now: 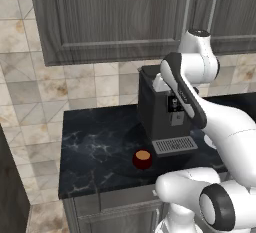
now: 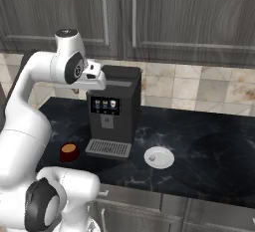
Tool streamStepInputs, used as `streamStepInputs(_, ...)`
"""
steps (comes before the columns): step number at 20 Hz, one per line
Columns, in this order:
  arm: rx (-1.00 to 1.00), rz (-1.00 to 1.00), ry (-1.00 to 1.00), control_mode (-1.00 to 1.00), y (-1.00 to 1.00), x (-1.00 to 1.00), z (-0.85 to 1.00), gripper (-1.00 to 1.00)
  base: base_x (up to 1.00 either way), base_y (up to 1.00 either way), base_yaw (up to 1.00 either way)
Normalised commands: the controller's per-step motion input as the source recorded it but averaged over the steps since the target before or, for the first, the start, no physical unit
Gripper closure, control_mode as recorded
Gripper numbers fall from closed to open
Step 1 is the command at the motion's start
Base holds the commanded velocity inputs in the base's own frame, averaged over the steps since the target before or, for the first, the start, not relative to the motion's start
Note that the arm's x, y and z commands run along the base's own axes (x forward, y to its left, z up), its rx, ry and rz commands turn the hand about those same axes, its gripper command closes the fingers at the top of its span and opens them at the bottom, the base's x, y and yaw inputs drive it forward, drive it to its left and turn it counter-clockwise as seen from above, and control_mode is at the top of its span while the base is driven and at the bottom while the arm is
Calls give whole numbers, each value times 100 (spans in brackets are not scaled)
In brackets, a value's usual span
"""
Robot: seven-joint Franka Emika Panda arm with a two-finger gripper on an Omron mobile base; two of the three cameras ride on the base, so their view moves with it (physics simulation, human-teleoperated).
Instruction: Take a sugar cube from the saucer and place it inside the coffee. Then, grab milk from the fridge and place it next to the coffee on the counter to sweeten the coffee.
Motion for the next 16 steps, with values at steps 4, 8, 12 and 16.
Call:
streamStepInputs(4, 0, 0, -1, -100, 0, -8, 0, -100, 0, 0, 0)
streamStepInputs(8, 0, 0, 3, -100, -4, -49, -1, -100, 0, 0, 0)
streamStepInputs(12, 0, 2, 0, -100, -57, -83, -9, -100, 0, 0, 0)
streamStepInputs(16, 1, 3, 0, -100, -97, -79, -20, -100, 0, 0, 0)
